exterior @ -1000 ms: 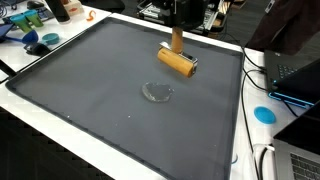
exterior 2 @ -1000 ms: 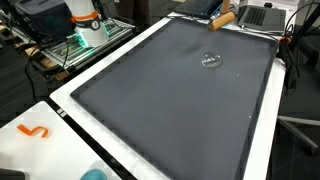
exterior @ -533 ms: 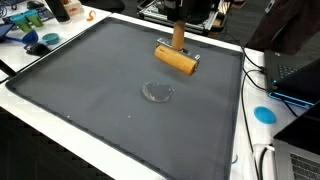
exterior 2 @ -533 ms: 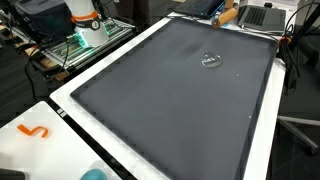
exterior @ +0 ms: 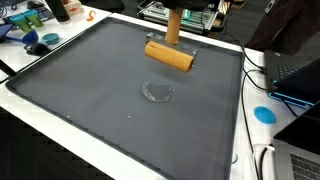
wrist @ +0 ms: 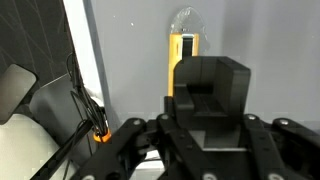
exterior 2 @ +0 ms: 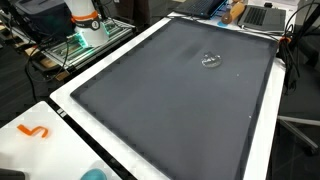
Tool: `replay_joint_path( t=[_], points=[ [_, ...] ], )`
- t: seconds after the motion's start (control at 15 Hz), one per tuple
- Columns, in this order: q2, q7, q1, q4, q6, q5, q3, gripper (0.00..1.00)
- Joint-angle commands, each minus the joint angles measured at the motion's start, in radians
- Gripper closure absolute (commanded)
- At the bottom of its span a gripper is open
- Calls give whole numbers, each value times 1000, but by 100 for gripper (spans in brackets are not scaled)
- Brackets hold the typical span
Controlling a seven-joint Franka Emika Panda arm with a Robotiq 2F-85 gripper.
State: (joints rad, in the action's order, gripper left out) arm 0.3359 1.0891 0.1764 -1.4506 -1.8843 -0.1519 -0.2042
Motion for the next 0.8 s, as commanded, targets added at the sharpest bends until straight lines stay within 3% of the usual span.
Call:
replay_joint_path(
  t=[0.0, 0.67, 0.73],
  points=[
    [-25, 36, 8, 9, 13, -37, 1, 77],
    [-55, 44, 19, 4, 14, -56, 1, 77],
    [-31, 33, 14, 18, 5, -29, 0, 52]
  ],
)
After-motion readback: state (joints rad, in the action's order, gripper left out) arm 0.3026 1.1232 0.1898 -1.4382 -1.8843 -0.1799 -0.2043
